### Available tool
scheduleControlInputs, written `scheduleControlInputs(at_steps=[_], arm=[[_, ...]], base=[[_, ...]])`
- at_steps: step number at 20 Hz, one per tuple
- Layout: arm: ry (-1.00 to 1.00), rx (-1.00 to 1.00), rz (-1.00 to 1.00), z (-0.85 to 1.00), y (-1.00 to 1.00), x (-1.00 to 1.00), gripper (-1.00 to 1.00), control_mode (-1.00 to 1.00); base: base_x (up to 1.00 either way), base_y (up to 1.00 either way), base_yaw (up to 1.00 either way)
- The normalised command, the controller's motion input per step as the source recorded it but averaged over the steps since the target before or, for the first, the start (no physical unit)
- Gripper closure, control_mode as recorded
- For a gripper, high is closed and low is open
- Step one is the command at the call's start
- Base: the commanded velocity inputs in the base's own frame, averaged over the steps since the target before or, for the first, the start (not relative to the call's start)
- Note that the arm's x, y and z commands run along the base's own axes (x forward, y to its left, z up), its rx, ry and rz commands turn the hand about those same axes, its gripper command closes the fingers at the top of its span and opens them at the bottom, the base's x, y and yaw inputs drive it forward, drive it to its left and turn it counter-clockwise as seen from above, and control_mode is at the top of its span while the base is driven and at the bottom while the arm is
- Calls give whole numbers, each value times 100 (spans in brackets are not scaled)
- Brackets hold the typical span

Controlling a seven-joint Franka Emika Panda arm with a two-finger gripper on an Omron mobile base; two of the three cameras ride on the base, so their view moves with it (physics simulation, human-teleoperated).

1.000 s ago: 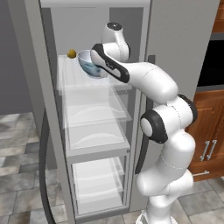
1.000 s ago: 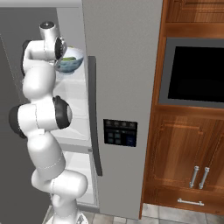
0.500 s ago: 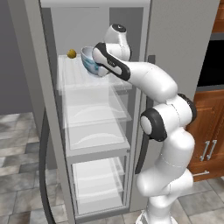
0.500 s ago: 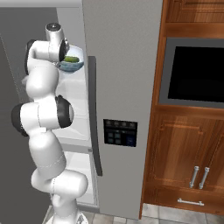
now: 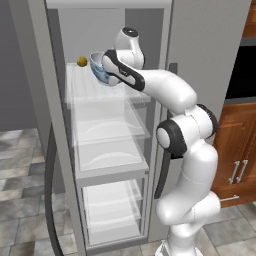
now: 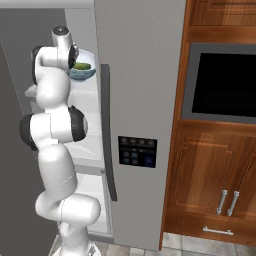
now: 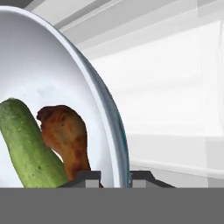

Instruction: Pick the chicken drumstick and cucumber from their plates and place them in the bowl. Then put the bowl in the fridge.

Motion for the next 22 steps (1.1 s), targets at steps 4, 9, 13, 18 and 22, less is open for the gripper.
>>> scheduleControlInputs(at_steps=[4, 9, 13, 18, 22], arm=[[12, -10, 1, -4, 8, 16, 100, -100], [15, -11, 2, -7, 6, 9, -100, -100], [8, -6, 2, 0, 0, 7, -100, -100], [0, -1, 1, 5, 0, 0, -100, -100], [-6, 0, 0, 7, 0, -16, -100, -100]], base=[[0, 0, 0], [0, 0, 0], [0, 0, 0], [0, 0, 0], [0, 0, 0]])
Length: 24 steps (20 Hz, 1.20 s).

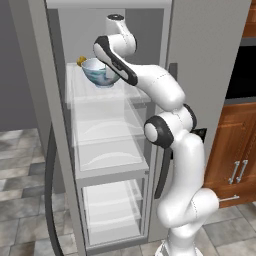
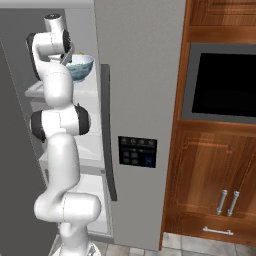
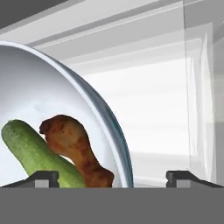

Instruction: Pick the chicken drumstick and cucumber from their plates and place them in the bowl. Then put the bowl in the fridge.

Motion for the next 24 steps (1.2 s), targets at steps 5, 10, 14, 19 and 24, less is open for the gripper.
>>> scheduleControlInputs(at_steps=[5, 10, 14, 19, 24], arm=[[-2, 0, 0, -1, -1, -25, -100, -100], [-1, -3, 0, -31, 0, -38, -100, -100], [-10, -6, 2, -40, 0, -46, -100, -100], [-27, -11, 3, -56, -1, -51, -100, -100], [-25, -2, 6, -34, -13, -59, -100, -100]], base=[[0, 0, 0], [0, 0, 0], [0, 0, 0], [0, 0, 0], [0, 0, 0]])
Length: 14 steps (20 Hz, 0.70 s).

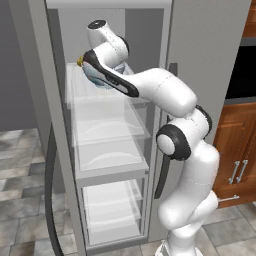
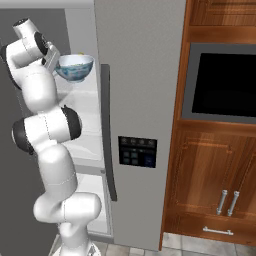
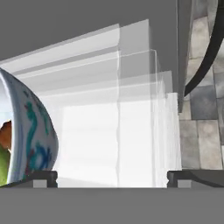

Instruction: Pick the chicken drumstick and cucumber from their plates and place them in the bowl. Then put the bowl in the fridge.

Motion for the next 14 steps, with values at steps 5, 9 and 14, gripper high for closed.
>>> scheduleControlInputs(at_steps=[5, 9, 14], arm=[[-6, 3, 4, 11, -18, -30, -100, -100], [0, 9, 3, 23, -30, -45, -100, -100], [-1, 12, 11, 1, -32, -66, -100, -100]], base=[[0, 0, 0], [0, 0, 0], [0, 0, 0]])
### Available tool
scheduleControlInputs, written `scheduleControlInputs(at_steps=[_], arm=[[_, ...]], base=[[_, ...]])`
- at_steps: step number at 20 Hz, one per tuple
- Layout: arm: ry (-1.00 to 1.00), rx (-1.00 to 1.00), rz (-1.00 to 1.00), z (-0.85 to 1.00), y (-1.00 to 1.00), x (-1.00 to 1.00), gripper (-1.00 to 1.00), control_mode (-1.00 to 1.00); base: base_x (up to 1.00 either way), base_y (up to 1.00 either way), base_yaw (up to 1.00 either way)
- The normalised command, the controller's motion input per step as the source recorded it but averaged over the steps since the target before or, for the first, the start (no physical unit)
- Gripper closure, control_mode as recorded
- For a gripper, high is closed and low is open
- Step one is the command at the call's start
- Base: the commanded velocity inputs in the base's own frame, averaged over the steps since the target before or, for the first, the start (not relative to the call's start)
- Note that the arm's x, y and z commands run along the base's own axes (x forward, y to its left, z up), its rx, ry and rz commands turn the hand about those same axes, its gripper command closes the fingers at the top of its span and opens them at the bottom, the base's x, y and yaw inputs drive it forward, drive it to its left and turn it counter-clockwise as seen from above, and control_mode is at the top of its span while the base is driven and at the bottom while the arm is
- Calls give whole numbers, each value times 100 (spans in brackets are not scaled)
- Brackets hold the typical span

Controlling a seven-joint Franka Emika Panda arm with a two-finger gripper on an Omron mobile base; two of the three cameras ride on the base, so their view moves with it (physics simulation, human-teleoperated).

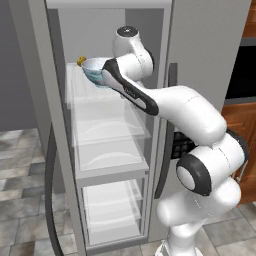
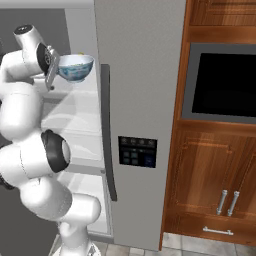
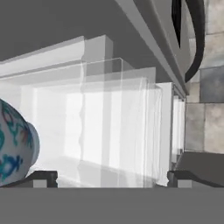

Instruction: Pick the chicken drumstick and cucumber from their plates and place them in the bowl. Then put the bowl in the fridge.

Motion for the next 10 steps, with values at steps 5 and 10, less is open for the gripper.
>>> scheduleControlInputs(at_steps=[5, 10], arm=[[0, 6, 29, -1, -22, -69, -100, -100], [-3, 0, 38, -14, -19, -78, -100, -100]], base=[[0, 0, 0], [0, 0, 0]])
